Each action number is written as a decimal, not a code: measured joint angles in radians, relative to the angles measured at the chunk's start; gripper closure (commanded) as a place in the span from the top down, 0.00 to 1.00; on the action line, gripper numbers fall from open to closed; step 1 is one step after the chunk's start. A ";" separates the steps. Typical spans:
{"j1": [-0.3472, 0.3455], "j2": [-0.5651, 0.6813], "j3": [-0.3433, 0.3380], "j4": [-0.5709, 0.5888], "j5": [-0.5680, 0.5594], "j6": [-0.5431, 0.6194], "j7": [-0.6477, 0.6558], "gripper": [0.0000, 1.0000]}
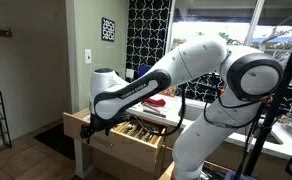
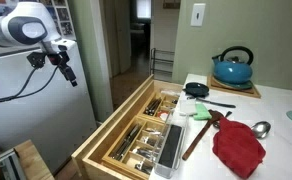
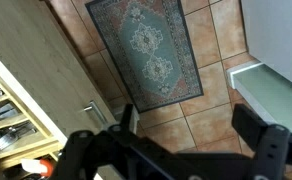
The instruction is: Put the two sponges in the sponge holder
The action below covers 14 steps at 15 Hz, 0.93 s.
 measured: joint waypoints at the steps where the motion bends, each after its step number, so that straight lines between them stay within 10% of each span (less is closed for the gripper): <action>1: 0.000 0.000 0.000 -0.001 0.000 0.000 0.000 1.00; 5: -0.025 0.000 -0.012 0.008 -0.063 0.000 0.023 1.00; 14: -0.383 0.121 -0.114 0.298 -0.664 0.114 0.025 1.00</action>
